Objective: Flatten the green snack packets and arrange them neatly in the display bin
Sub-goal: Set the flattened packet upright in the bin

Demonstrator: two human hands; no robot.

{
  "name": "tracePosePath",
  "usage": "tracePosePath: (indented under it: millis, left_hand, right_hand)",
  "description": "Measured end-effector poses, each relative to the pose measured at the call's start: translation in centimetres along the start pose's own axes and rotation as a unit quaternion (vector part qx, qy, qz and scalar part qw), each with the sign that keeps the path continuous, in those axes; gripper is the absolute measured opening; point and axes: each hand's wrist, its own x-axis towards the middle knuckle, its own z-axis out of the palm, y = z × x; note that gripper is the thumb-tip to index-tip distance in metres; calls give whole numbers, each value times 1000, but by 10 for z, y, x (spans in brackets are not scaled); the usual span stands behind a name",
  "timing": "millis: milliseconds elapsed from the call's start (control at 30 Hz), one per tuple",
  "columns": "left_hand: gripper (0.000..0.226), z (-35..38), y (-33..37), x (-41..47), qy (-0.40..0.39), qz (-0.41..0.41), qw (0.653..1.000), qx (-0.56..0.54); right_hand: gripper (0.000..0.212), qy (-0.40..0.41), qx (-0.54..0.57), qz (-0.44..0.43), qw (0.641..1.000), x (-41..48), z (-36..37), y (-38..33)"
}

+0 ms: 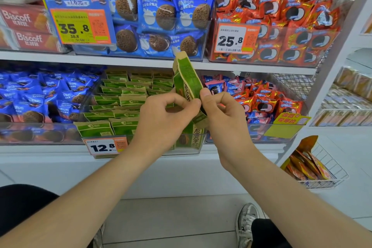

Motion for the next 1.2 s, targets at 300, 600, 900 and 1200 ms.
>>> tracePosePath:
  millis: [300,600,900,1200]
  left_hand:
    - [24,-1,-7,3,8,77,993,84]
    - [20,-2,-3,-1,-27,30,999,13]
    - [20,3,5,0,-53,-45,992,-101]
    - [25,2,12,2,-49,-142,965,-217]
  right_hand:
    - [43,34,0,-3,999,2,12,5]
    - [41,15,-17,-21,1000,3,8,6]
    - [22,63,7,-27,998,3,1,-1]
    - [23,-16,48,88,995,10,-14,-12]
